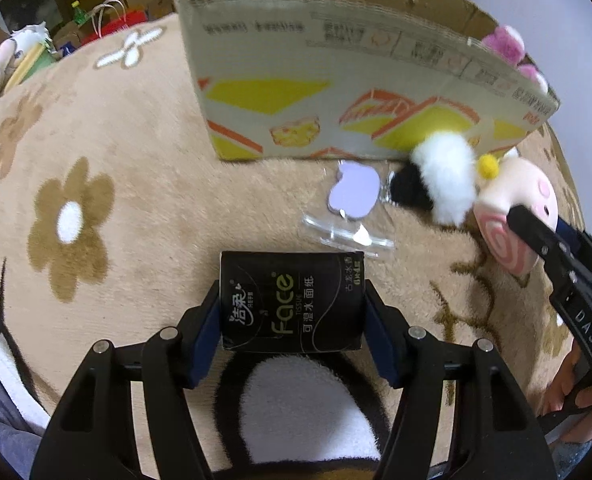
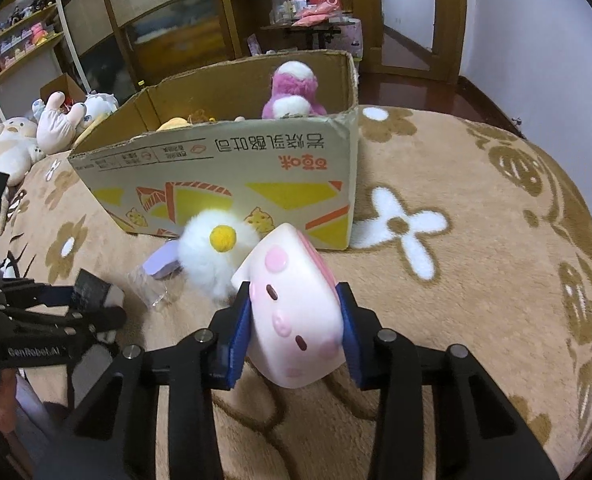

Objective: Organize soft objects
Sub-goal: 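Lift black tissue pack with left gripper while right gripper carries pig over box, then open left gripper over box while right gripper releases pig plush into box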

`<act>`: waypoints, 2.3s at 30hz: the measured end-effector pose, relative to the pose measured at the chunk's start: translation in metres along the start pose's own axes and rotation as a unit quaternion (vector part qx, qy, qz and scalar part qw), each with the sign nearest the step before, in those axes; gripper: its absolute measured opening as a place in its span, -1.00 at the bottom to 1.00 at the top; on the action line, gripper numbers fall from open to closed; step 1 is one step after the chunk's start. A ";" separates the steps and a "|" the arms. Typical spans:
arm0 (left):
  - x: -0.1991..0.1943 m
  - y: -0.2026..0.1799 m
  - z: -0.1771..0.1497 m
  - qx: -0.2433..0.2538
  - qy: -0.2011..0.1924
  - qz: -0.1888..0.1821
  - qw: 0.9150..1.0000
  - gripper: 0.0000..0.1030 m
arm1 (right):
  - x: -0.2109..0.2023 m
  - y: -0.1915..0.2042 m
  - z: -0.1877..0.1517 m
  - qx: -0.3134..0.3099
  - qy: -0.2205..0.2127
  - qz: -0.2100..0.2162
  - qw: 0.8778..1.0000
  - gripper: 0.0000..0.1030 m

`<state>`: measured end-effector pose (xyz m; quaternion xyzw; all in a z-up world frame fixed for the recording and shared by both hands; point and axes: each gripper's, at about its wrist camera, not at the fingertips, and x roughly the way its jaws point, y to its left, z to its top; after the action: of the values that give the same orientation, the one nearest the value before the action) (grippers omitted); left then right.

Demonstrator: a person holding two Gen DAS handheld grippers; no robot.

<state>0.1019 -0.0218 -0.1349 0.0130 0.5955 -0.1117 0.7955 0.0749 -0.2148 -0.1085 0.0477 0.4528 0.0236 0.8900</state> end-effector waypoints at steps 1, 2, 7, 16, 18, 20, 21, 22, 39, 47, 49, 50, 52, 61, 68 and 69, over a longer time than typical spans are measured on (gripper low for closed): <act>-0.004 0.001 0.000 -0.002 -0.007 0.001 1.000 0.22 | -0.003 0.000 0.000 -0.001 -0.004 -0.002 1.000 -0.18; -0.008 0.001 -0.001 -0.003 -0.016 0.002 1.000 0.22 | -0.006 0.000 0.000 -0.002 -0.008 -0.006 1.000 -0.19; -0.033 -0.005 -0.002 -0.005 -0.060 0.009 0.998 0.22 | -0.026 0.004 0.002 -0.009 -0.035 -0.016 0.999 -0.19; -0.084 -0.012 -0.002 0.000 -0.156 0.006 0.988 0.22 | -0.058 0.018 0.009 -0.029 -0.105 -0.030 0.994 -0.19; -0.094 -0.016 -0.003 0.003 -0.179 0.012 0.984 0.22 | -0.065 0.020 0.010 -0.032 -0.121 -0.035 0.992 -0.19; -0.103 -0.016 0.001 0.005 -0.199 0.013 0.980 0.22 | -0.073 0.021 0.013 -0.031 -0.135 -0.036 0.990 -0.19; -0.109 -0.017 0.001 0.007 -0.211 0.015 0.977 0.22 | -0.076 0.021 0.014 -0.029 -0.140 -0.035 0.989 -0.19; -0.113 -0.017 0.003 0.010 -0.220 0.016 0.975 0.22 | -0.079 0.020 0.016 -0.027 -0.145 -0.033 0.989 -0.19; -0.159 -0.034 0.029 0.078 -0.341 0.023 0.937 0.22 | -0.119 0.014 0.056 -0.015 -0.233 -0.011 0.972 -0.19; -0.166 -0.029 0.060 0.068 -0.368 0.019 0.927 0.22 | -0.112 0.009 0.084 -0.028 -0.247 -0.007 0.969 -0.19; -0.163 -0.029 0.068 0.073 -0.369 0.027 0.926 0.22 | -0.109 0.011 0.093 -0.031 -0.253 -0.007 0.967 -0.19; -0.161 -0.030 0.073 0.078 -0.369 0.031 0.926 0.22 | -0.108 0.012 0.097 -0.033 -0.255 -0.005 0.966 -0.19; -0.155 -0.031 0.081 0.084 -0.367 0.036 0.926 0.22 | -0.104 0.015 0.105 -0.040 -0.258 -0.003 0.965 -0.19; -0.108 -0.023 0.098 0.076 -0.322 0.025 0.943 0.22 | -0.068 0.020 0.114 -0.029 -0.248 0.048 0.967 -0.17; -0.074 -0.020 0.107 0.073 -0.286 0.010 0.955 0.23 | -0.035 0.023 0.111 -0.030 -0.232 0.070 0.970 -0.08; -0.069 -0.020 0.109 0.074 -0.280 0.009 0.957 0.23 | -0.031 0.023 0.109 -0.031 -0.230 0.068 0.970 -0.03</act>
<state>0.1823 -0.0473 -0.0351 0.0454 0.3389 -0.1480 0.9280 0.1452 -0.2014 -0.0176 0.0546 0.2303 0.0871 0.9677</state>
